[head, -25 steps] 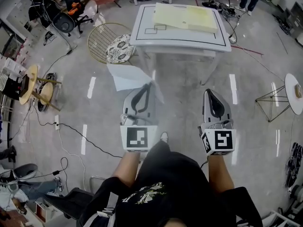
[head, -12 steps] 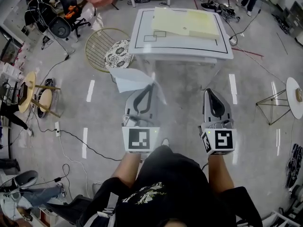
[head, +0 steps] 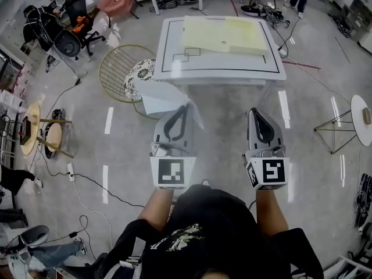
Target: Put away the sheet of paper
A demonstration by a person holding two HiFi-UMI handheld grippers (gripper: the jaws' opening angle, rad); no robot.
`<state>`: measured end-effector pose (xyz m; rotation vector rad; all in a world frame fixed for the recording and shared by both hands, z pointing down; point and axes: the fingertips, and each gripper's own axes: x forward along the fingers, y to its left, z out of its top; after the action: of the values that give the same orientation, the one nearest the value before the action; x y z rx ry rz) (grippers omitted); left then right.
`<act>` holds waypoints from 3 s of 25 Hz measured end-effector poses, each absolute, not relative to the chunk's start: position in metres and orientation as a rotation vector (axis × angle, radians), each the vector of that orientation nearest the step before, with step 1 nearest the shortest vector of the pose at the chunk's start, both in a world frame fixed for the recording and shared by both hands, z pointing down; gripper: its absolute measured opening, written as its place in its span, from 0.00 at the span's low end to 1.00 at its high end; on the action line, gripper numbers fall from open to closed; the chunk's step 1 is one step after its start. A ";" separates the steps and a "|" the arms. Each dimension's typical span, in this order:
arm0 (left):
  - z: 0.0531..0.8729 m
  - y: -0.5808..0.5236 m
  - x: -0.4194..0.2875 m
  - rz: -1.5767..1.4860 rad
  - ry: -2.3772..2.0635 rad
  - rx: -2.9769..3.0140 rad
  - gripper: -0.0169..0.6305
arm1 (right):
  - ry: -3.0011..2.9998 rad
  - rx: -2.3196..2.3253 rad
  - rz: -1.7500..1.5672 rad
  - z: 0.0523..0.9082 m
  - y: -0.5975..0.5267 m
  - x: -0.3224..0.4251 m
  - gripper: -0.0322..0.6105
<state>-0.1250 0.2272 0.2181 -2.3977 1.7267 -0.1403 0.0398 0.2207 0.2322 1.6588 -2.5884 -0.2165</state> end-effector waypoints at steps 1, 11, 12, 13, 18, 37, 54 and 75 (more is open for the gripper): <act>0.218 0.222 -0.126 -0.140 1.726 -2.398 0.03 | -2.584 1.662 -0.217 0.232 0.216 0.039 0.05; 0.227 0.184 -0.139 -0.134 1.706 -2.428 0.03 | -2.571 1.697 -0.214 0.237 0.180 0.027 0.05; 0.229 0.182 -0.139 -0.140 1.701 -2.436 0.03 | -2.571 1.697 -0.207 0.239 0.179 0.026 0.05; 0.230 0.180 -0.138 -0.143 1.694 -2.445 0.03 | -2.572 1.698 -0.204 0.239 0.179 0.026 0.05; 0.231 0.172 -0.129 -0.135 1.645 -2.475 0.03 | -2.545 1.729 -0.189 0.244 0.175 0.030 0.05; 0.229 0.135 -0.137 -0.188 1.717 -2.433 0.03 | -2.595 1.637 -0.142 0.252 0.119 0.017 0.05; 0.226 0.030 -0.114 -0.164 1.739 -2.440 0.03 | -2.614 1.577 -0.148 0.244 0.015 0.031 0.05; 0.234 -0.073 -0.087 -0.196 1.736 -2.398 0.03 | -2.636 1.570 -0.175 0.255 -0.094 0.061 0.05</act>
<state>-0.0870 -0.0733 0.2342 -2.3983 1.7362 -0.1961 0.0608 -0.0937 0.2548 1.5696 -2.6364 -0.1753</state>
